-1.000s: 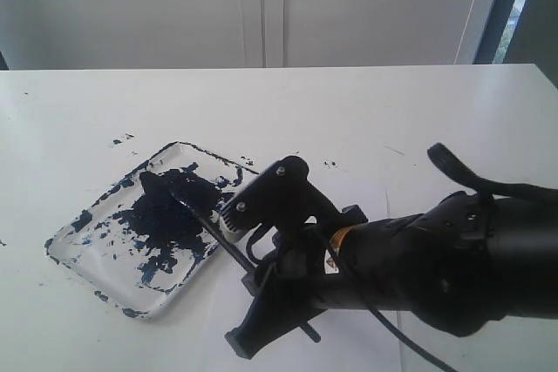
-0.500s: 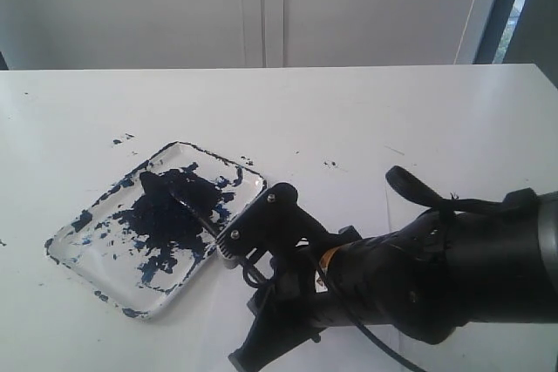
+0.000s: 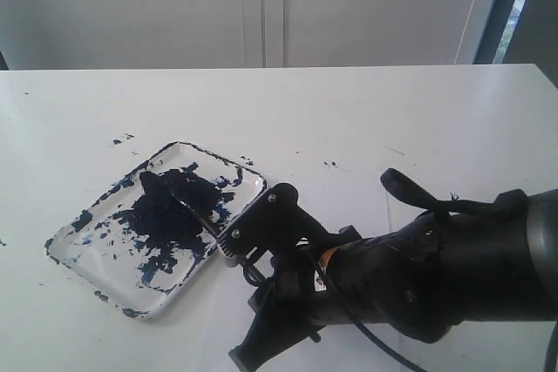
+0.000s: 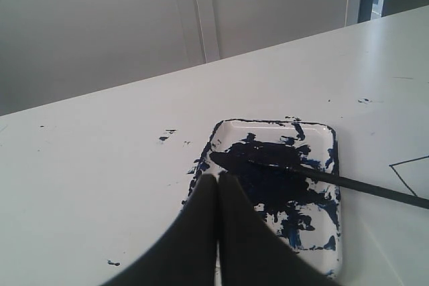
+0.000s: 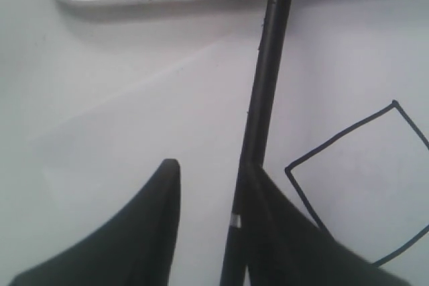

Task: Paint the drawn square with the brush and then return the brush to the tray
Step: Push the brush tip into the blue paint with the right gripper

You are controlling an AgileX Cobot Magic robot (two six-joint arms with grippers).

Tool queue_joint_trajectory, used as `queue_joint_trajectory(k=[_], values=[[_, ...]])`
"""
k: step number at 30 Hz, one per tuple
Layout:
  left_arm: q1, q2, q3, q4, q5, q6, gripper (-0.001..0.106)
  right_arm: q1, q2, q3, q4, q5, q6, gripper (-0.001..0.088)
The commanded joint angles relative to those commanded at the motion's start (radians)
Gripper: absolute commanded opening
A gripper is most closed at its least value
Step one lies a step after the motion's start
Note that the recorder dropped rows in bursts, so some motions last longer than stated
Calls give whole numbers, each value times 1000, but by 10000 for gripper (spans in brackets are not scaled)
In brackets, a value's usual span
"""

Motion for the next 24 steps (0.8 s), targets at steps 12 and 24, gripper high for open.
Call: queue_joint_trajectory(k=[12, 24], values=[[0, 0, 0, 0, 0, 0, 0, 0, 39, 0, 2, 0, 0, 302], [0, 0, 0, 0, 0, 0, 0, -30, 41, 0, 2, 0, 0, 302]])
